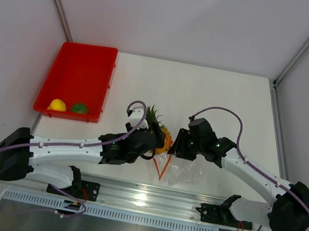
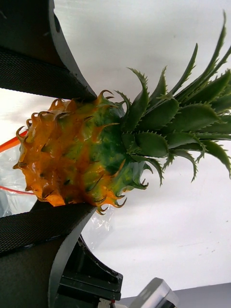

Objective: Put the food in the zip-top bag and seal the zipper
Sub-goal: Place the fake fruit in the zipper food storage bag.

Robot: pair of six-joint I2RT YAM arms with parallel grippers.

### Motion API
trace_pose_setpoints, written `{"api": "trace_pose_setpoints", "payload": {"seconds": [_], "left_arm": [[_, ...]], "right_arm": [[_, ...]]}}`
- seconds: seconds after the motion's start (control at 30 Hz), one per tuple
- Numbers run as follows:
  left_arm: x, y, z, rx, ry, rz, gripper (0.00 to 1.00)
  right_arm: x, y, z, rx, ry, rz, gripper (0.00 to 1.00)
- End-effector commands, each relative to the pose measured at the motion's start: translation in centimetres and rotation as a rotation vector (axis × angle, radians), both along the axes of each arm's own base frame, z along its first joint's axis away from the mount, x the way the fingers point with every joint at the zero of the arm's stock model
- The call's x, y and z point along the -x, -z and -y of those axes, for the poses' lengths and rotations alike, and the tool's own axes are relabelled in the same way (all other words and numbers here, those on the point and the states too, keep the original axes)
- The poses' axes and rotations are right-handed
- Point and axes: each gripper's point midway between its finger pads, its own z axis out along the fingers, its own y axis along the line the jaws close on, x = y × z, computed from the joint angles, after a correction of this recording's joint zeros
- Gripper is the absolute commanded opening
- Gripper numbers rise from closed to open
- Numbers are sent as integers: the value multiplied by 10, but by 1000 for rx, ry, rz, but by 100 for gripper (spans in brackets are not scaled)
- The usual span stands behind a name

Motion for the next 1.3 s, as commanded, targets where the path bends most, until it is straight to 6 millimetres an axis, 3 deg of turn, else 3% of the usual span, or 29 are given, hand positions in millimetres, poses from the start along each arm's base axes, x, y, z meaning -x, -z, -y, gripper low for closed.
{"api": "trace_pose_setpoints", "payload": {"seconds": [0.0,0.07,0.17,0.3,0.9,0.97,1.03,1.17,1.27], "left_arm": [[0,-18,16,57,55,50,1],[0,-19,19,64,63,48,0],[0,-17,21,63,67,45,1],[0,-17,19,66,65,47,1],[0,-12,22,42,77,39,1],[0,-13,20,39,75,41,1],[0,-15,19,47,74,45,1],[1,-22,17,79,78,61,1],[2,-39,17,133,108,122,0]], "right_arm": [[-3,-18,3,50,-55,64,47],[-3,-18,4,57,-65,71,42],[-4,-13,8,87,-70,64,26],[-5,-9,8,95,-73,64,13],[-7,15,16,179,-83,35,22],[-7,18,16,189,-88,30,14],[-9,18,17,195,-83,35,0],[-12,5,10,122,-50,28,0],[-13,-10,-5,-8,-23,-15,0]]}}
